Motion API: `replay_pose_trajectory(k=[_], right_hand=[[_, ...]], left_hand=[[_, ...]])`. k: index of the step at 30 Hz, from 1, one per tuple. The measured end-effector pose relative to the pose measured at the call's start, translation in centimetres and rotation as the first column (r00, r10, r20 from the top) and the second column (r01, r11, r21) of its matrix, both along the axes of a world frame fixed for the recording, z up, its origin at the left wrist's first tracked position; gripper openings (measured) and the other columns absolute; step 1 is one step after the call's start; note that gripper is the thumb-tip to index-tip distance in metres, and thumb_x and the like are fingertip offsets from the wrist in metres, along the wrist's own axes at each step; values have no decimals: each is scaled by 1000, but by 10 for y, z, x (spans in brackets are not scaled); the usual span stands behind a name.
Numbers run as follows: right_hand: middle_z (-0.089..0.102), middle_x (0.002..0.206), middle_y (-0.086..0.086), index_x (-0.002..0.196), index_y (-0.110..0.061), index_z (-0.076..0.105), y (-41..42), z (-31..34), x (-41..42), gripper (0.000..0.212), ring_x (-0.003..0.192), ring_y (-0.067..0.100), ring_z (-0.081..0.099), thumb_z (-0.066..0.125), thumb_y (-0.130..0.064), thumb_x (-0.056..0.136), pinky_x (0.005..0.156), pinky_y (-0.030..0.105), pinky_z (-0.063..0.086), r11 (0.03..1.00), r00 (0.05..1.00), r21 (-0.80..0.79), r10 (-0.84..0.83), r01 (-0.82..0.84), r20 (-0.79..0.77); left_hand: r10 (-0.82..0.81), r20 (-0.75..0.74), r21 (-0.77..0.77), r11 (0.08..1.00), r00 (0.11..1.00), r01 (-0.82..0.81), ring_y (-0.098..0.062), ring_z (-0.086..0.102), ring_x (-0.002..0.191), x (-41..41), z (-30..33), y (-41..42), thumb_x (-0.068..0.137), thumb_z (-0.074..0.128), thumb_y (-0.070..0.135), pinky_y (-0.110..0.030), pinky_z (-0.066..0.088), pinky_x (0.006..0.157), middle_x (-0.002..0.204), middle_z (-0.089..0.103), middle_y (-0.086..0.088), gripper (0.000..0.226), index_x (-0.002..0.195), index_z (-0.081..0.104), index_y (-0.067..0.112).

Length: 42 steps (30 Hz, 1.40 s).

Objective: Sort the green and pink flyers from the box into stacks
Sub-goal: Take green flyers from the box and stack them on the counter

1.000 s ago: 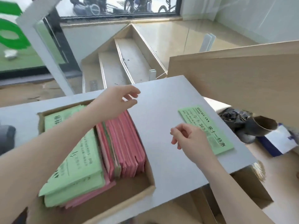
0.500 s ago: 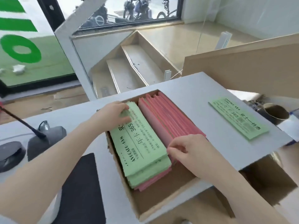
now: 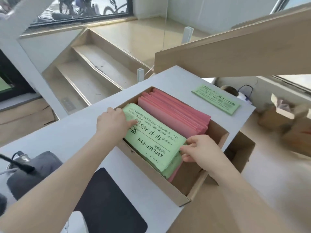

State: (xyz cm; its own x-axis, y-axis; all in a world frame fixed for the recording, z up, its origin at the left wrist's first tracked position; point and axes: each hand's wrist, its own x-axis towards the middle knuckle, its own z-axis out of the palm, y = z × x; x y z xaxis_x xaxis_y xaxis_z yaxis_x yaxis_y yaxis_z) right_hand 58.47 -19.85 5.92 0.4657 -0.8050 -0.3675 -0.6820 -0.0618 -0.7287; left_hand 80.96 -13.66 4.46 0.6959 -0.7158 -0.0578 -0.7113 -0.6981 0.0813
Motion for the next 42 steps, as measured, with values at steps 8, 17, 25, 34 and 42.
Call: replay_pose_trajectory(k=[8, 17, 25, 34, 42], right_hand=[[71, 94, 2, 108, -13, 56, 12, -10, -3, 15, 85, 12, 69, 50, -8, 95, 77, 30, 57, 962, 946, 201, -227, 182, 231], [66, 108, 6, 110, -11, 51, 15, -11, -1, 15, 92, 18, 66, 41, -7, 98, 76, 38, 56, 878, 845, 374, -426, 300, 324], [68, 106, 16, 117, 3, 57, 11, -18, 0, 25, 90, 26, 68, 49, -1, 94, 72, 38, 56, 755, 675, 579, -602, 308, 426], [68, 110, 5, 120, -10, 54, 8, -12, -3, 27, 95, 21, 67, 50, -5, 94, 81, 37, 56, 880, 823, 410, -409, 242, 393], [69, 111, -7, 113, -24, 57, -14, 23, -33, 20, 101, 13, 66, 47, -17, 97, 87, 39, 53, 939, 741, 303, -320, 164, 591]], left_hand=[[-45, -99, -85, 996, 994, 37, -35, 52, 100, 14, -4, 4, 92, 49, 40, -34, 37, 73, 106, 58, -17, 33, 89, 54, 8], [-26, -200, -41, 999, 979, 18, -30, 51, 85, 5, 2, 4, 94, 45, 40, -32, 38, 74, 99, 56, -12, 34, 86, 51, 7], [-31, -513, -273, 953, 858, -129, -24, 57, 88, -12, 10, 7, 96, 42, 36, -35, 46, 73, 115, 57, -13, 45, 129, 36, 6], [-275, -665, -393, 920, 695, -12, -16, 64, 84, -18, 29, 15, 98, 41, 19, -23, 50, 53, 101, 66, 1, 21, 115, 48, 27], [-553, -723, -688, 633, 415, -355, -9, 71, 70, -28, 70, 19, 96, 44, 5, -29, 59, 53, 79, 74, 11, 28, 95, 57, 30]])
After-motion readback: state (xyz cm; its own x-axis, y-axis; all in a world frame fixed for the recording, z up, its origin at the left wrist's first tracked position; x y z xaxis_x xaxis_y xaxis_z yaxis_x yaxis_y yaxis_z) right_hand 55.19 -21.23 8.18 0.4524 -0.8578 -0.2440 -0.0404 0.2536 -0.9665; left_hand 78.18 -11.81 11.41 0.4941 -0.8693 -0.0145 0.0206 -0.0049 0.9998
